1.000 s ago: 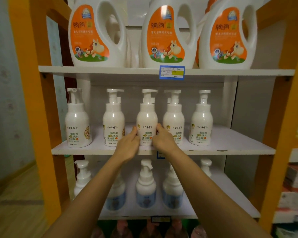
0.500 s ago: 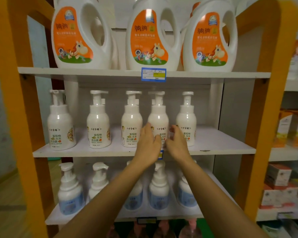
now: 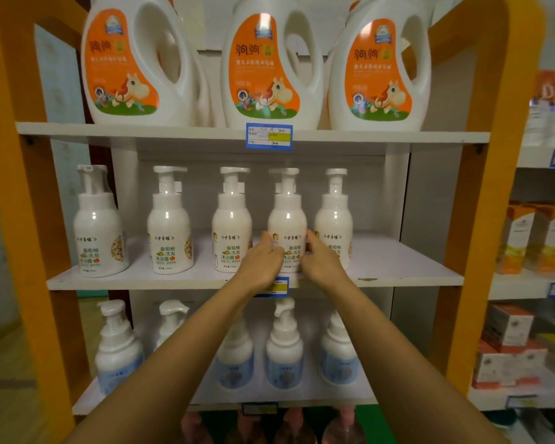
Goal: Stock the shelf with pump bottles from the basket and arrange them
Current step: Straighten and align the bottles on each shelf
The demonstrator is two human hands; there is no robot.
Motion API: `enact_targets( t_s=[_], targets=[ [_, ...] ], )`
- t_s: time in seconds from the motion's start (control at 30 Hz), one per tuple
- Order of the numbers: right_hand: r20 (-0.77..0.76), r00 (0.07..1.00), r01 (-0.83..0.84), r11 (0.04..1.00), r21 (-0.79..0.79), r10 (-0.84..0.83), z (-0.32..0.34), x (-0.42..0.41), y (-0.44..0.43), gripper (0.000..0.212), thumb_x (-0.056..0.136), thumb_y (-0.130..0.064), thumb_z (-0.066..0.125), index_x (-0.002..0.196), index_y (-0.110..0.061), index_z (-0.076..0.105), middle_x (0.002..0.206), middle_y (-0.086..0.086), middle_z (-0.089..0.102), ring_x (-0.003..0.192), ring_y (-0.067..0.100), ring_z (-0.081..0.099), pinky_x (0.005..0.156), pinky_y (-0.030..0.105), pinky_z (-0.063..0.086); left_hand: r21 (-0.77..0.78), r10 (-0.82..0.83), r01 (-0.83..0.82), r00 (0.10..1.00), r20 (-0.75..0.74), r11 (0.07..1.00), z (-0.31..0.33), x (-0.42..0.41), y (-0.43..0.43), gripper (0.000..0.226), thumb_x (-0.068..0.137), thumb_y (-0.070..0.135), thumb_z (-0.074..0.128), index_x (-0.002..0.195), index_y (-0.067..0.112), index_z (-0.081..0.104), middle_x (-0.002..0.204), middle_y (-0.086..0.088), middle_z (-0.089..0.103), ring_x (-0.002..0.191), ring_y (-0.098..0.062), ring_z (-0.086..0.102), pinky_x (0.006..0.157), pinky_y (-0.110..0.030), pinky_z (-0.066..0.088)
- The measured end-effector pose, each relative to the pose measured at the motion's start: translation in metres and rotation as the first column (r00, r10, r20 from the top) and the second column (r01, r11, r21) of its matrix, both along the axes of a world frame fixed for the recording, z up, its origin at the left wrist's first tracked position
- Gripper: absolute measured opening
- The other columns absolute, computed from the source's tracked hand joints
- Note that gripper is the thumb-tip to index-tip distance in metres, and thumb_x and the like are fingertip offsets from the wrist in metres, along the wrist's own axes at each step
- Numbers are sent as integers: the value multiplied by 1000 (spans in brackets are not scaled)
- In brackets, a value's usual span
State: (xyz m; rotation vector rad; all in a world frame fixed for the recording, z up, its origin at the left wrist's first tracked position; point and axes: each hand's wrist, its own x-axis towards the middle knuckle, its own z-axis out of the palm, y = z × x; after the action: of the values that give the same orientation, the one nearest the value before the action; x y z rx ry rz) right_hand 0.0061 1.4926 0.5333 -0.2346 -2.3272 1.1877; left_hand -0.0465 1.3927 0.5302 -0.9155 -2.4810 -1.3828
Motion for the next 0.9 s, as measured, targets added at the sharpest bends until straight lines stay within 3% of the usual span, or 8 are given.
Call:
enact_targets(
  t_s=[0.07,0.17,0.37,0.6,0.67,0.73,0.83,0.9],
  targets=[
    [-3,1000,-3,1000,-21,3,-1,0,2,33,87,0,43,119,-8,47,120,15,59,107,32,58,92,49,50,-10,-18,18,1000,12,1000,1,0,0,24,92,17,30,112,7,41,107,-17,62,90,-27,58,75,-34,46],
    [-20,1000,4,999,-48,-5,-1,0,6,34,86,2,43,118,-8,48,120,14,60,107,31,58,91,49,50,-10,-28,28,1000,7,1000,1,-1,3,22,92,17,30,110,9,41,103,-14,62,84,-22,57,67,-23,44],
    [-47,998,27,999,-35,-29,-4,-1,9,32,89,-2,44,119,-12,48,120,12,60,106,28,58,89,45,52,-28,-51,51,999,-4,998,0,-4,7,9,92,17,31,99,16,36,79,4,55,69,-8,52,57,-20,40],
    [-40,999,19,999,-45,-21,-3,5,7,31,89,-1,43,118,-10,48,120,13,60,108,28,57,92,45,51,-78,-38,37,999,-3,996,0,-4,7,22,92,17,33,112,9,36,96,-6,59,73,-11,55,63,-22,45],
    [-31,1000,1,999,-48,-3,-2,8,8,31,89,-1,42,118,-9,50,121,12,60,110,28,57,94,44,49,-121,-19,19,1000,6,992,2,1,6,45,93,18,32,134,2,23,106,-11,60,81,-16,56,72,-30,47],
    [-52,998,31,998,-45,-34,-2,15,15,34,89,-3,42,120,-10,54,125,11,60,114,28,55,98,39,46,-103,67,-79,991,-119,992,-1,10,7,59,93,18,34,143,1,6,127,-18,51,101,-22,53,84,-34,43],
    [-198,953,217,973,-80,-229,-3,30,36,28,90,-7,45,113,-12,60,122,12,60,111,29,56,99,42,45,165,148,-89,908,-391,982,-16,39,12,58,89,11,41,142,8,18,147,-13,34,131,-25,37,107,-37,35],
    [-236,930,265,959,-100,-282,-3,36,52,28,91,-5,43,116,-10,55,125,12,55,114,28,53,99,43,45,212,92,5,891,-444,977,-21,58,24,55,88,9,42,140,17,26,147,-5,36,128,-18,39,106,-30,34]
  ],
)
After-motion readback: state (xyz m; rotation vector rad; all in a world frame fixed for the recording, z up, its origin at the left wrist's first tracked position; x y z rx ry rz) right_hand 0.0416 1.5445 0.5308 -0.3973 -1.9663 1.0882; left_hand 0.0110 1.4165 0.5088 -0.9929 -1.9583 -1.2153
